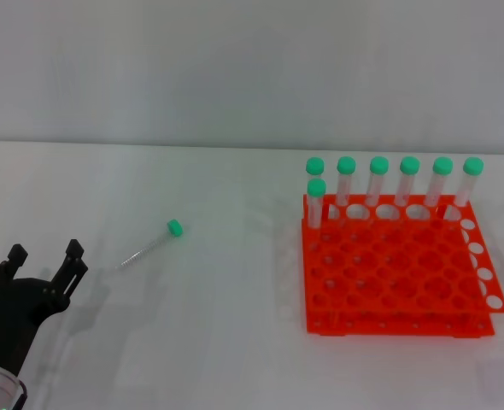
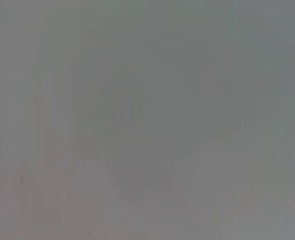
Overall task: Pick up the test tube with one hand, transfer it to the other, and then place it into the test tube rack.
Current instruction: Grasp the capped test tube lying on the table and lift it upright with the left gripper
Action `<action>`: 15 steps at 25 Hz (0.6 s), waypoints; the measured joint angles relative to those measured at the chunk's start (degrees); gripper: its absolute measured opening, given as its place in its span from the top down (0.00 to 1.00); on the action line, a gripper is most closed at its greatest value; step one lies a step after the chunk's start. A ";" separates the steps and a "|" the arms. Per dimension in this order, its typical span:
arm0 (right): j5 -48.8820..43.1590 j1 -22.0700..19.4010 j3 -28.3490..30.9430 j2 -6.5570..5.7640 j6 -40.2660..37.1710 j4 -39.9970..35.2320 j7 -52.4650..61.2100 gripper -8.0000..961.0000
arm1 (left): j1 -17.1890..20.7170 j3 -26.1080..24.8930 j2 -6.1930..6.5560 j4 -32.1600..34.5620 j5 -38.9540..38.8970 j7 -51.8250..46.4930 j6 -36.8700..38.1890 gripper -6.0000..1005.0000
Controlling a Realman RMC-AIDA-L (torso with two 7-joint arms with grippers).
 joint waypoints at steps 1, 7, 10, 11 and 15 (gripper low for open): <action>0.04 0.03 0.00 0.00 0.14 0.00 0.00 0.12 | -0.02 0.02 0.00 0.02 0.00 0.00 0.00 0.13; 0.22 0.24 0.00 0.00 0.43 0.00 0.00 0.12 | -0.04 0.03 -0.16 0.26 0.03 0.00 -0.05 0.13; 0.54 0.24 0.00 0.00 0.46 0.00 0.01 0.12 | -0.24 -0.17 -0.23 0.33 0.02 0.04 -0.47 0.13; 0.56 0.20 0.00 0.00 0.47 0.00 0.01 0.12 | -0.44 -0.14 -0.26 0.36 0.02 0.10 -0.76 0.13; 0.65 -0.13 0.00 0.00 0.48 0.04 0.01 0.12 | -1.83 0.06 -0.19 0.66 0.03 -0.15 -2.43 0.13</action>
